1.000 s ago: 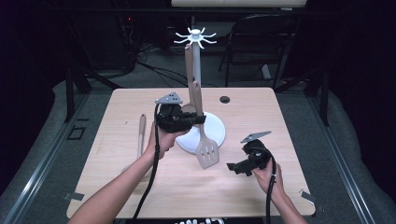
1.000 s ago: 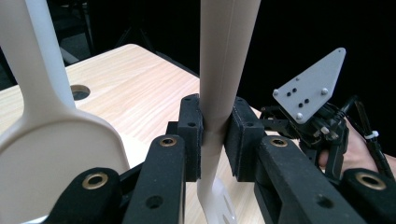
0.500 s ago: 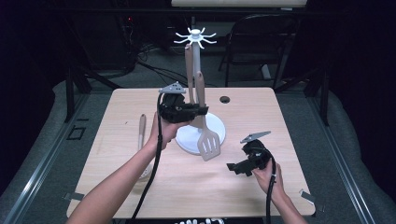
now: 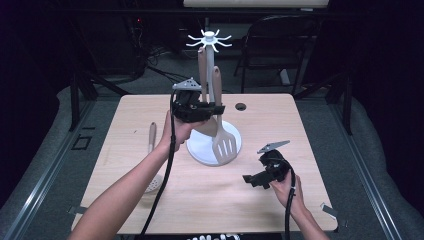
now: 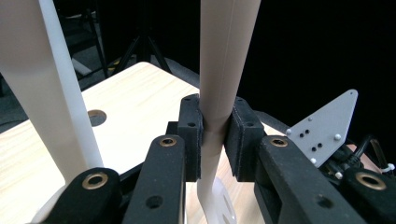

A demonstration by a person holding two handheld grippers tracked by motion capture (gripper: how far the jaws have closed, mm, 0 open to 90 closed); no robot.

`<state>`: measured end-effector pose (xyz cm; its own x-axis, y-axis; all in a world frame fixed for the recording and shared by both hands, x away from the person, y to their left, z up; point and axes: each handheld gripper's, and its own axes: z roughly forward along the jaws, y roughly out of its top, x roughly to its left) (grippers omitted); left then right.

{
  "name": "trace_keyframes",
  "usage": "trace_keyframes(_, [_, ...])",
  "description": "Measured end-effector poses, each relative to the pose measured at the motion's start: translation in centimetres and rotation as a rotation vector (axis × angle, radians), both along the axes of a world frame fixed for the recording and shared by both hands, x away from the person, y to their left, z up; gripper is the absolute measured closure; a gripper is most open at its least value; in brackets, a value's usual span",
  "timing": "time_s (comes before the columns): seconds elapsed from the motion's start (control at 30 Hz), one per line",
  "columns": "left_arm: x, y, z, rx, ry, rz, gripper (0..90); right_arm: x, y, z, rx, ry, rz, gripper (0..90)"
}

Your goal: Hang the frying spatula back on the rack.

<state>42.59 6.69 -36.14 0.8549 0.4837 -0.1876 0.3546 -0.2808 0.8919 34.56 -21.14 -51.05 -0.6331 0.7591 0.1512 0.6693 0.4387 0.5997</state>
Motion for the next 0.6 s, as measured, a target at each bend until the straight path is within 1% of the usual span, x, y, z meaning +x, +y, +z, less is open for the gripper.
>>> trace_keyframes(0.2, [0.5, -0.1, 0.7, -0.004, 0.001, 0.005, 77.7, 0.0, 0.0, 0.0, 0.0, 0.001, 0.002, 0.0])
trace_keyframes(0.5, [1.0, -0.5, 1.5, 0.006, -0.008, -0.003, 77.6, 0.0, 0.0, 0.0, -0.003, 0.001, 0.004, 0.0])
trace_keyframes(0.53, [1.0, -0.6, 1.6, 0.005, -0.01, -0.003, 77.6, 0.0, 0.0, 0.0, -0.011, 0.005, 0.005, 0.0])
trace_keyframes(0.6, [1.1, -0.7, 1.9, 0.007, -0.013, -0.004, 77.6, 0.0, 0.0, 0.0, -0.005, 0.003, 0.005, 0.0])
